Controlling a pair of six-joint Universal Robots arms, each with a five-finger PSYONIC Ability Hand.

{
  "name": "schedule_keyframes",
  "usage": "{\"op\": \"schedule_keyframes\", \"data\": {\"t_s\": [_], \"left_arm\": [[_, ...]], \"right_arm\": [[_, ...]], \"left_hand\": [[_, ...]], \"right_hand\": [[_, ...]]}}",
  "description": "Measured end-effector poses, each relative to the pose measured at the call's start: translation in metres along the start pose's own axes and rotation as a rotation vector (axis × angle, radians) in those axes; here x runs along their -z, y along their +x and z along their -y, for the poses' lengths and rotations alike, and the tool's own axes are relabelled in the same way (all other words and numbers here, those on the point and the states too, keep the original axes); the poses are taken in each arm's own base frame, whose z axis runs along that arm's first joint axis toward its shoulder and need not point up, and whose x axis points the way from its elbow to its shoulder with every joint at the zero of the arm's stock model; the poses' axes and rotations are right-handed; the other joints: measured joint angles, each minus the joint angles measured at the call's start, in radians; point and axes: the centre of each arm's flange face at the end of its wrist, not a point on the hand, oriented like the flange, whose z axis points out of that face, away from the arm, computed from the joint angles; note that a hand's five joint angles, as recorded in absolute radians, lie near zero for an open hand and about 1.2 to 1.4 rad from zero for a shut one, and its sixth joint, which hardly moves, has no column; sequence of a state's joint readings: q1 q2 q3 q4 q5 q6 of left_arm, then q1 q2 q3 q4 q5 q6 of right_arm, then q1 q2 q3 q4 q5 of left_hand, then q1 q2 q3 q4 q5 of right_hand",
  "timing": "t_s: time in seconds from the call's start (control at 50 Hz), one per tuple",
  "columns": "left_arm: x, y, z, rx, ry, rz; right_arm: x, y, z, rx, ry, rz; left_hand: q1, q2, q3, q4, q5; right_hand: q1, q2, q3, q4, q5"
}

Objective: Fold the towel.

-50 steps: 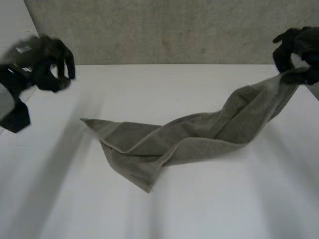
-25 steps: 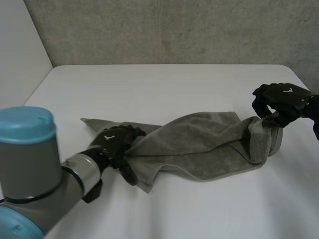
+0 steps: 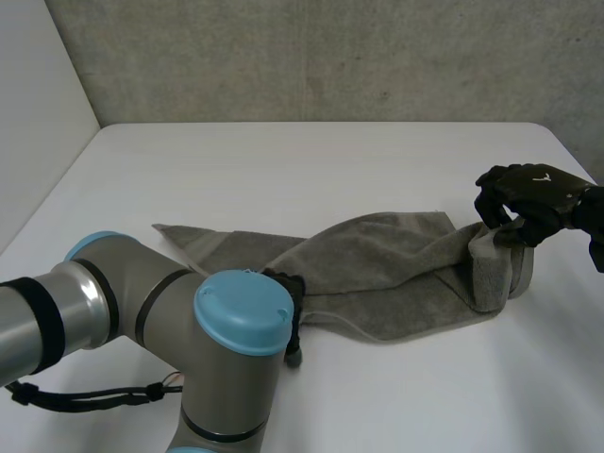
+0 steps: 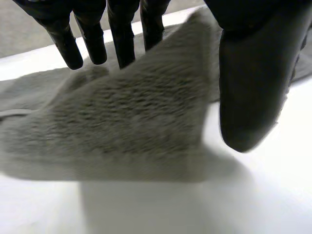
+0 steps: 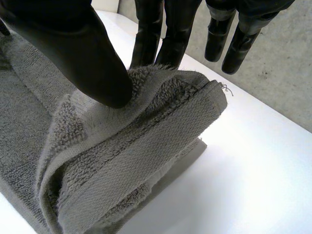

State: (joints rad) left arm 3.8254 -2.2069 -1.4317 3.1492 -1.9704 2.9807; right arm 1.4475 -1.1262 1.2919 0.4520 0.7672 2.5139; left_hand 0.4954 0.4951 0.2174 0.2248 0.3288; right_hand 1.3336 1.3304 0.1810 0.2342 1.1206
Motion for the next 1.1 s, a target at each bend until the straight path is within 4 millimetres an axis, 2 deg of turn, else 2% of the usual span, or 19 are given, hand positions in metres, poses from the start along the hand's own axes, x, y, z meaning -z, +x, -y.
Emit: {"op": "schedule_keyframes", "data": {"t_s": [0.08,0.2,0.38,0.48,0.6,0.76,0.84,0.92,1.0,1.1], "left_arm": [[0.0,-0.009,0.006,-0.068,0.033,0.072],[0.006,-0.024,0.023,-0.119,0.097,0.132],[0.026,-0.046,0.059,-0.105,0.198,0.128],[0.032,-0.072,0.085,-0.068,0.246,0.071],[0.029,-0.105,0.116,-0.038,0.289,-0.023],[0.041,-0.129,0.144,-0.02,0.308,-0.056],[0.047,-0.14,0.145,-0.012,0.29,-0.031],[0.05,-0.15,0.131,0.001,0.231,-0.015],[0.055,-0.153,0.112,0.008,0.144,-0.053],[0.066,-0.15,0.103,0.019,0.085,-0.125]], "right_arm": [[0.001,0.001,-0.002,-0.004,-0.005,-0.003],[0.002,0.001,-0.007,-0.013,-0.023,-0.007],[0.011,-0.001,-0.017,-0.04,-0.069,-0.006],[0.027,0.007,-0.015,-0.005,-0.112,-0.016],[0.043,0.016,0.01,0.016,-0.098,-0.004],[0.06,0.023,0.044,0.011,0.004,-0.034],[0.066,0.027,0.047,0.008,0.013,-0.058],[0.069,0.032,0.038,0.013,-0.02,-0.074],[0.078,0.047,0.029,0.017,-0.05,-0.116],[0.089,0.062,0.029,0.009,-0.055,-0.163]], "left_hand": [[0.475,0.484,0.0,0.0,0.458],[0.789,0.773,0.0,0.0,0.78],[0.806,0.783,0.0,0.0,0.809],[0.806,0.783,0.0,0.0,0.809],[0.809,0.783,0.0,0.0,0.809],[0.809,0.787,0.0,0.0,0.809],[0.809,0.788,0.0,0.0,0.815],[0.809,0.788,0.0,0.0,0.817],[0.809,0.788,0.0,0.0,0.817],[0.809,0.788,0.0,0.0,0.817]], "right_hand": [[0.0,0.0,0.0,0.0,0.0],[0.0,0.0,0.0,0.0,0.0],[0.0,0.0,0.0,0.0,0.0],[0.0,0.0,0.0,0.0,0.0],[0.0,0.0,0.0,0.0,0.0],[0.0,0.0,0.0,0.0,0.0],[0.0,0.0,0.0,0.0,0.0],[0.0,0.0,0.0,0.0,0.0],[0.0,0.0,0.0,0.0,0.0],[0.0,0.0,0.0,0.0,0.0]]}}
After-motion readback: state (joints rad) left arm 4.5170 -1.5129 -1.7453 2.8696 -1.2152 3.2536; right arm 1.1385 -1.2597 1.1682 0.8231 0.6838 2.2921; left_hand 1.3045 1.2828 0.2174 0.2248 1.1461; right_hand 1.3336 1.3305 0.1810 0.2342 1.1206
